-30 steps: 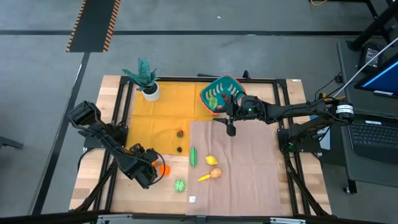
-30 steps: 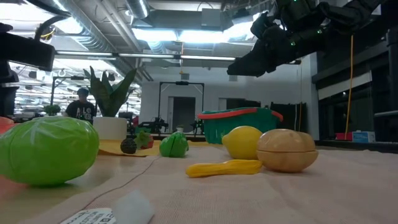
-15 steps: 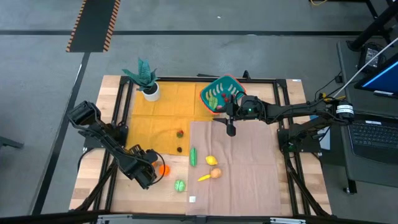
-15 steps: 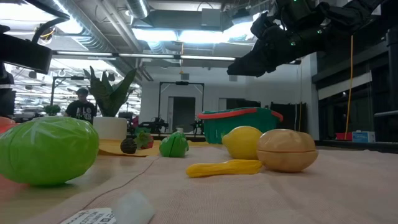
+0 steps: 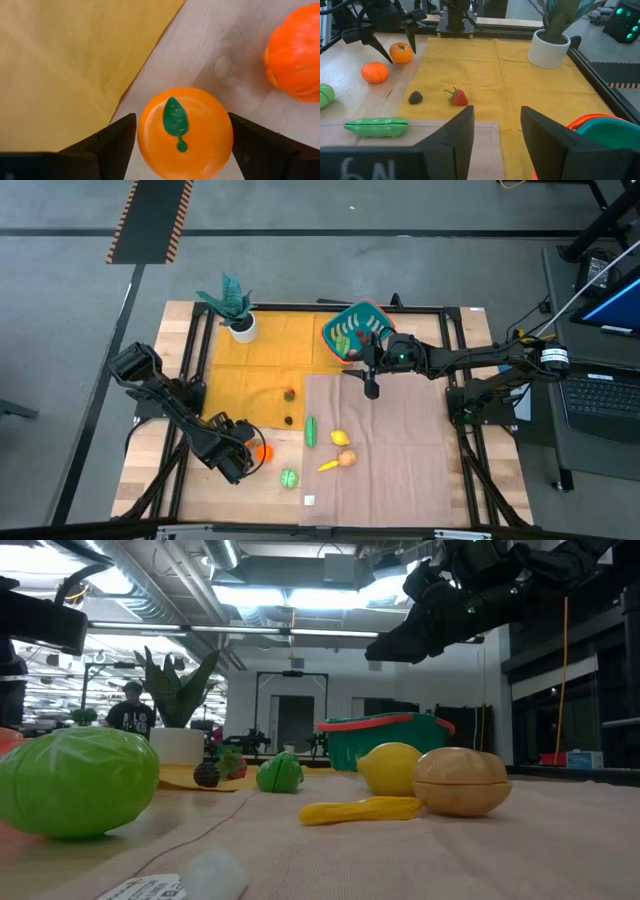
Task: Pick and placing Produce into tupperware
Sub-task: Put the orange into the basket
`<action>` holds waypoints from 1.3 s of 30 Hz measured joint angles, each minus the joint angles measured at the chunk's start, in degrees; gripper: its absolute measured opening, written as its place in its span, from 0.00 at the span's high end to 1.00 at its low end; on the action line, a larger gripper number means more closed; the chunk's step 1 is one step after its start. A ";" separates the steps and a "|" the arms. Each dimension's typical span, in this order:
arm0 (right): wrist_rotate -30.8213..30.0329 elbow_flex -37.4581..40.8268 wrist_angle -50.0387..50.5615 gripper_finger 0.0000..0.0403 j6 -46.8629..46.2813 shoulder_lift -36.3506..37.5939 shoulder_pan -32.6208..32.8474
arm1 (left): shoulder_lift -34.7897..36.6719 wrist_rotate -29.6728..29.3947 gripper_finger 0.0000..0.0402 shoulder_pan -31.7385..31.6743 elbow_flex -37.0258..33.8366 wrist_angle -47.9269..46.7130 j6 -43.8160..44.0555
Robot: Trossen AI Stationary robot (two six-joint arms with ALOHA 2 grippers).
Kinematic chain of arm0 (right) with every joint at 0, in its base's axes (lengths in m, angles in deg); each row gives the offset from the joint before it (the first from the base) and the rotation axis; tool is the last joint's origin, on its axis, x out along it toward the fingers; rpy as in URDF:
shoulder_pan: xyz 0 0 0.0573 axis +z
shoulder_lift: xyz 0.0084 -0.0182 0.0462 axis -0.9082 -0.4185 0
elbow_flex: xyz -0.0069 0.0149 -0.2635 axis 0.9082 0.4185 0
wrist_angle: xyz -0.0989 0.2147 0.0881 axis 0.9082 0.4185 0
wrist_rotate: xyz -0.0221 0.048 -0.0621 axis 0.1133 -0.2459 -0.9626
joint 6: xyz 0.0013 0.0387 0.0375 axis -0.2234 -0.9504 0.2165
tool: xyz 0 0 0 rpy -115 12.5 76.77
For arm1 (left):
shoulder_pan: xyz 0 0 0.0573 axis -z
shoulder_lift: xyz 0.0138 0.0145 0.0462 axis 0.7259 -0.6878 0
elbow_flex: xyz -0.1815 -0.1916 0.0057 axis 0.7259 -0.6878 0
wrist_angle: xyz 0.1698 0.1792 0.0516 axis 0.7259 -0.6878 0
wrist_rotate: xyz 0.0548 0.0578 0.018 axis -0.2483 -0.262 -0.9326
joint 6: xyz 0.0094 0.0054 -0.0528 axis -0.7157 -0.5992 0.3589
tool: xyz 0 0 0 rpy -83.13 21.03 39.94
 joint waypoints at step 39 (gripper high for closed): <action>-0.01 0.00 0.54 0.60 -1.68 -0.02 0.00 | 10.44 -14.98 0.41 0.04 0.00 0.65 -5.30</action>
